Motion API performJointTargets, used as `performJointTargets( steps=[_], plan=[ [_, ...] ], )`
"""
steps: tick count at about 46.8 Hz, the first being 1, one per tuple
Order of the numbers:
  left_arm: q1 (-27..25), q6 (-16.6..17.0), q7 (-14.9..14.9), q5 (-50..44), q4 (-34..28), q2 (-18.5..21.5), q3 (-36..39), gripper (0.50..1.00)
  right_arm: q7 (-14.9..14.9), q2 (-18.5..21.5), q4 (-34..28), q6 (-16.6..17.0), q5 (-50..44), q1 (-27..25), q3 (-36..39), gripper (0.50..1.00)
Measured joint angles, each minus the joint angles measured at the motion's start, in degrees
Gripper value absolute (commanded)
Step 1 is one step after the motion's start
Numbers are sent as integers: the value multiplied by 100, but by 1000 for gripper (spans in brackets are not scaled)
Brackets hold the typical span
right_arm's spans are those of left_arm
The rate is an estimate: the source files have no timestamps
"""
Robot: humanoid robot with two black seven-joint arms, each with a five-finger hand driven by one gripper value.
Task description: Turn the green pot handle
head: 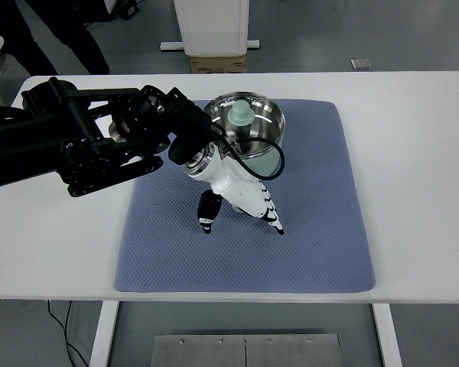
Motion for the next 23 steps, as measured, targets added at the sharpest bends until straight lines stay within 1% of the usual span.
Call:
performJointTargets(
  steps=[11,23],
  plan=[
    [-13,3,1,273,0,0,2,1000,0,0,2,0,0,-1,0,1000],
    [-25,3,1,306,-12,65,22,1000,0,0,3,0,0,0,0,1000]
  ],
)
